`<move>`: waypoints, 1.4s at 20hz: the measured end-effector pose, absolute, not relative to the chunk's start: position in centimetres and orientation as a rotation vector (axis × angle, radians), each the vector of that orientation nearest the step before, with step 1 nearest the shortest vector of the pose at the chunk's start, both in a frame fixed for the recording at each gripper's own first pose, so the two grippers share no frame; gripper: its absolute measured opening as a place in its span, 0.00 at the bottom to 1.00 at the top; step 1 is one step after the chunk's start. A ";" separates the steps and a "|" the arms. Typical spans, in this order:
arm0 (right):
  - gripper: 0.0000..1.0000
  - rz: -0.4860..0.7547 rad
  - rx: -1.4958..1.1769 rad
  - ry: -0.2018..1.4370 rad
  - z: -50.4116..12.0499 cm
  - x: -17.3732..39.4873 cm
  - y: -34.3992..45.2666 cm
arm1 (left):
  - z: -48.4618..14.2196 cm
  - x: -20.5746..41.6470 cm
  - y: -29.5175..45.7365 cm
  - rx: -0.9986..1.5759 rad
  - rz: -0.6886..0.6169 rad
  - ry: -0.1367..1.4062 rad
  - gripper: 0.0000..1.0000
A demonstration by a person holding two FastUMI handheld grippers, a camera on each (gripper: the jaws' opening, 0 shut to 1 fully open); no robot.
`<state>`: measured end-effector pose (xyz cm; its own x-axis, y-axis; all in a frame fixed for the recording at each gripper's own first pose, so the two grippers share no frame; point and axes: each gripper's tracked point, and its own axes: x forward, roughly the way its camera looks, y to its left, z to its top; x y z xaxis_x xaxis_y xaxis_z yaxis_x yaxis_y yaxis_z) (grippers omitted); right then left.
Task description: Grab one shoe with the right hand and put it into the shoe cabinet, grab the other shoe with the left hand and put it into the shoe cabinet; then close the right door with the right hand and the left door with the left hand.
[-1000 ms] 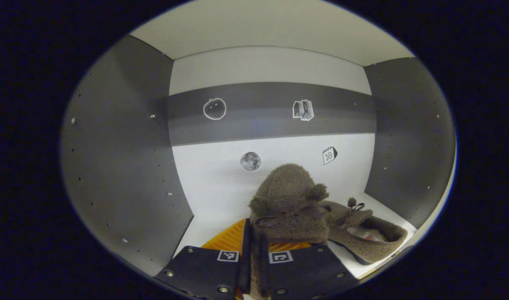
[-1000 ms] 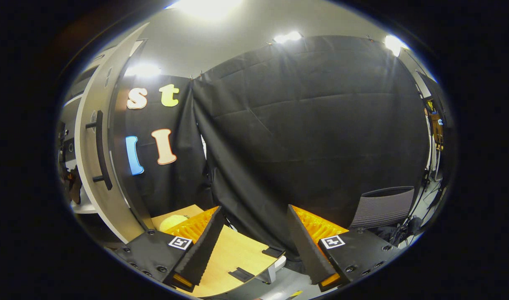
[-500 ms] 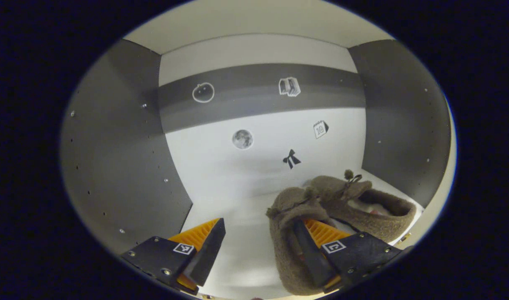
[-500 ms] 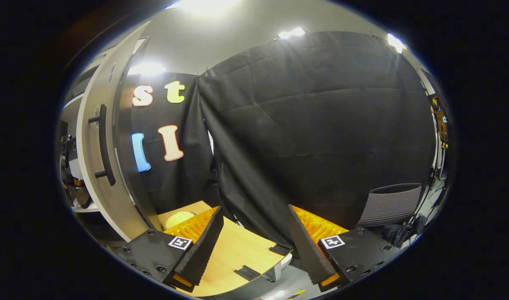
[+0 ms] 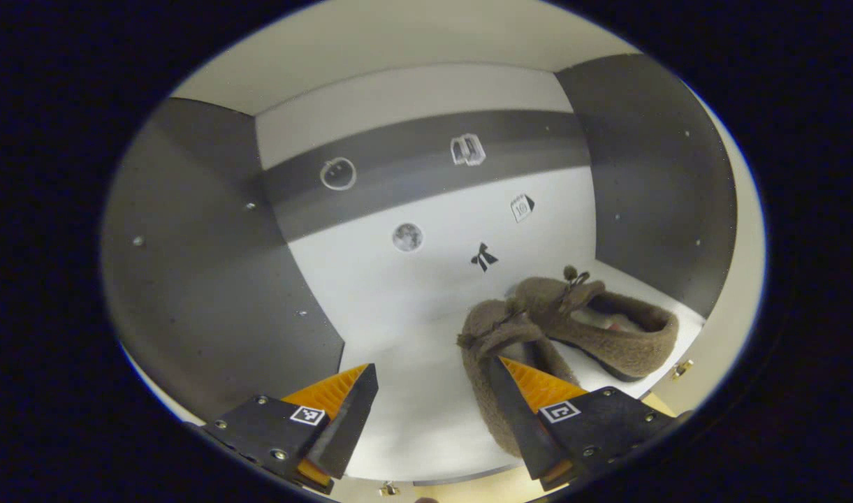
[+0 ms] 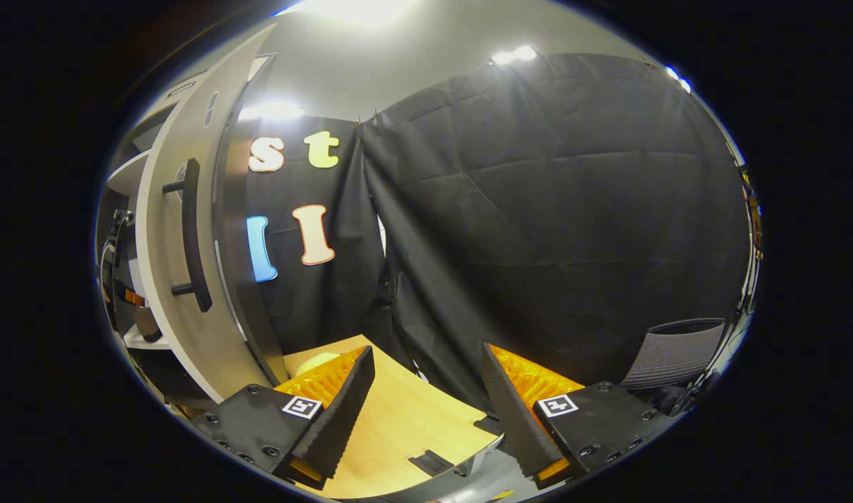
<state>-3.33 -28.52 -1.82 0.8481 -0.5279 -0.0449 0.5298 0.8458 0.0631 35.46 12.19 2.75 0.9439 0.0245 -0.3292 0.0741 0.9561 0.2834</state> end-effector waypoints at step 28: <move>0.93 0.074 -0.031 -0.103 12.1 8.2 -18.2 | 5.3 10.6 12.8 0.025 0.248 -0.027 0.94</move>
<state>8.25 -18.23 12.11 0.9920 0.0758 0.1014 -0.0726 0.9968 -0.0345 10.56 12.84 5.26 0.9690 0.2452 0.0294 -0.2458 0.9691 0.0213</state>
